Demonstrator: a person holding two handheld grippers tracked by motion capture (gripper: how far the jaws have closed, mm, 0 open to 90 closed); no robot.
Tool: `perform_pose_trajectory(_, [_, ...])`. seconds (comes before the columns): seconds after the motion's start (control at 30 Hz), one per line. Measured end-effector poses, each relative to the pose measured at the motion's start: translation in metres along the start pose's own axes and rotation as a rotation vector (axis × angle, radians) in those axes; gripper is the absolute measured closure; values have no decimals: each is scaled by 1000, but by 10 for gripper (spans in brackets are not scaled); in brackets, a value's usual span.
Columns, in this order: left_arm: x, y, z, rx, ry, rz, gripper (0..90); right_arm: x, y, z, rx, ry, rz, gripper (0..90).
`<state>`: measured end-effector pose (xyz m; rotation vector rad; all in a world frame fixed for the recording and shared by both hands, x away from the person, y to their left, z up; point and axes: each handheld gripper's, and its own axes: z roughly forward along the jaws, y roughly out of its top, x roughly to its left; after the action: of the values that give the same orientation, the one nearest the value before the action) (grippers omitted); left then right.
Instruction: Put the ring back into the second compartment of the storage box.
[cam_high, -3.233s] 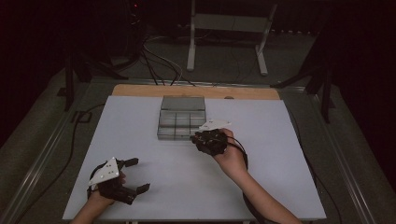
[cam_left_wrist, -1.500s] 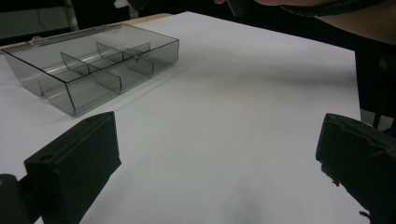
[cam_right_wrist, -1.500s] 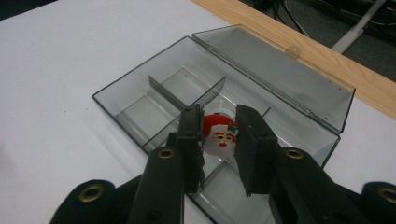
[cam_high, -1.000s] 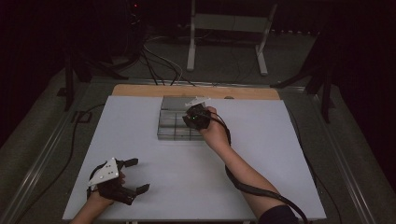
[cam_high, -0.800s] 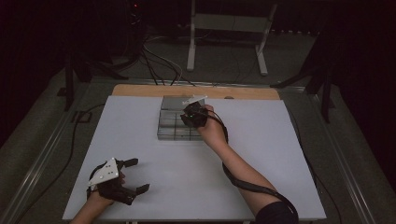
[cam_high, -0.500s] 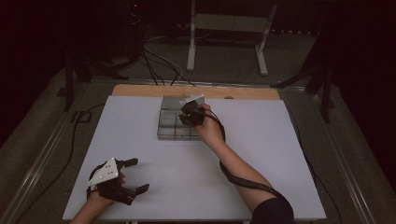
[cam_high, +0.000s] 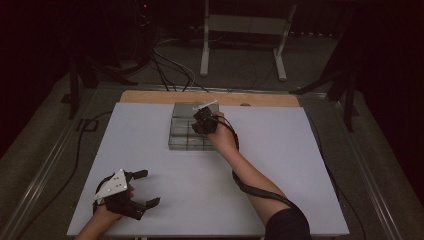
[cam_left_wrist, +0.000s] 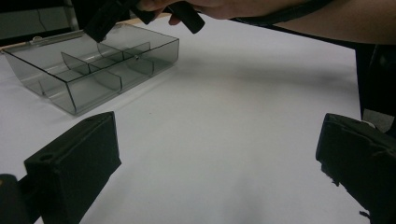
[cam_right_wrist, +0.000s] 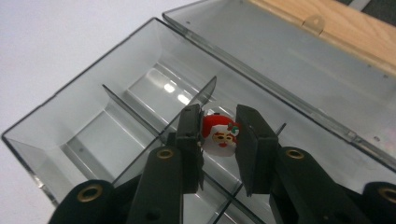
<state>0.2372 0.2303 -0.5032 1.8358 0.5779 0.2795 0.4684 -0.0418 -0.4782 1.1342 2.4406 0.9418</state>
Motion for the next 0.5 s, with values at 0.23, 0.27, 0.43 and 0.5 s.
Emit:
perform_pose_trajectory(0.23, [0, 0, 0, 1, 0, 2, 8, -2, -1, 6, 22, 4, 11, 724])
perform_pose_trajectory(0.27, [0, 0, 0, 1, 1, 2, 8, -2, -1, 7, 25, 5, 15, 723])
perform_pose_trajectory(0.43, [0, 0, 0, 3, 2, 3, 8, -3, -1, 8, 28, 20, 36, 688])
perform_pose_trajectory(0.5, [0, 0, 0, 5, 1, 4, 8, -4, -1, 6, 19, 26, 40, 637])
